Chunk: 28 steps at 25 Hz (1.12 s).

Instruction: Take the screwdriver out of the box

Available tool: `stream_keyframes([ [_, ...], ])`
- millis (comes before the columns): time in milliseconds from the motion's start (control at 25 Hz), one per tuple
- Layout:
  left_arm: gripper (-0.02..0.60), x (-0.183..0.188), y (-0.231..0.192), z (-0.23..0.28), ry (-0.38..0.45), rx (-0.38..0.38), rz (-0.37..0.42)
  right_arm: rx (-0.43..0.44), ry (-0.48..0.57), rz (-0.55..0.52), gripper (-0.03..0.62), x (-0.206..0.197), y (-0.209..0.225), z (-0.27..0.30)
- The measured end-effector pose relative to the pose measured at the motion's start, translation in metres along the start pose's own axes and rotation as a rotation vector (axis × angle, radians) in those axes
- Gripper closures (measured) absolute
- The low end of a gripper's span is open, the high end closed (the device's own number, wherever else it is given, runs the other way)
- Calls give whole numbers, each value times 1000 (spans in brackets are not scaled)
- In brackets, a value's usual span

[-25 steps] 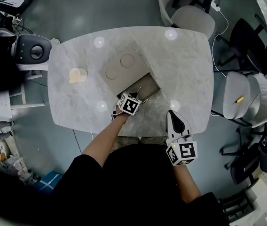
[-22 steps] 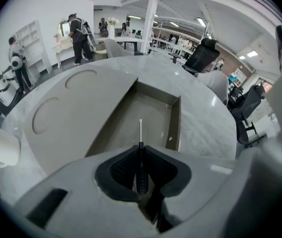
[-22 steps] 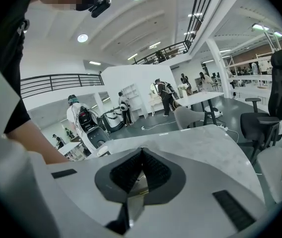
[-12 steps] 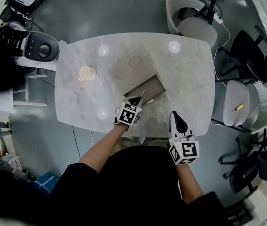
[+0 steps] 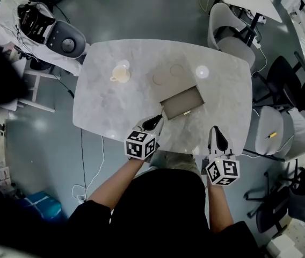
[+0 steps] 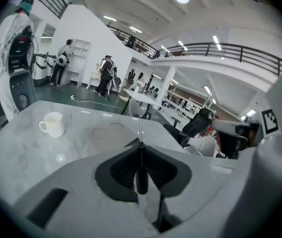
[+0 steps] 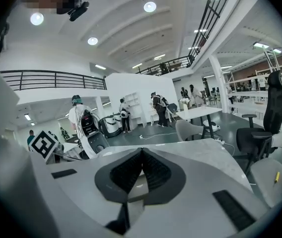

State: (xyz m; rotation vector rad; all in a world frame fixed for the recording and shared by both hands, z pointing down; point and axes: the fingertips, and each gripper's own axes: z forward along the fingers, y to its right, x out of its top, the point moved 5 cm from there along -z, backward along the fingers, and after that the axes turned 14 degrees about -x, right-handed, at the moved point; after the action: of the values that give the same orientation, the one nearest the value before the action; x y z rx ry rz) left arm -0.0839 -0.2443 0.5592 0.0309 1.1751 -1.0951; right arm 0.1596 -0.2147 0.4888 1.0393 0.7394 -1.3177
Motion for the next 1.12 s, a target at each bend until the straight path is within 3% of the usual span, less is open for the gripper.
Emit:
stream_keyframes([
  [240,532,-8,26,-119,206,61,10,125,29,-17,591,7,-75,-54],
  [600,532,-46,54,-278,416,203,133,139,157,-179,591,10,-143,-136],
  [800,532,-58,67,-326,473,251,168,116,205,-187,591,9,-161,-170],
  [1120,532,-47,80,-350,527,263,220,97,231,-238,591,12,-177,-191],
])
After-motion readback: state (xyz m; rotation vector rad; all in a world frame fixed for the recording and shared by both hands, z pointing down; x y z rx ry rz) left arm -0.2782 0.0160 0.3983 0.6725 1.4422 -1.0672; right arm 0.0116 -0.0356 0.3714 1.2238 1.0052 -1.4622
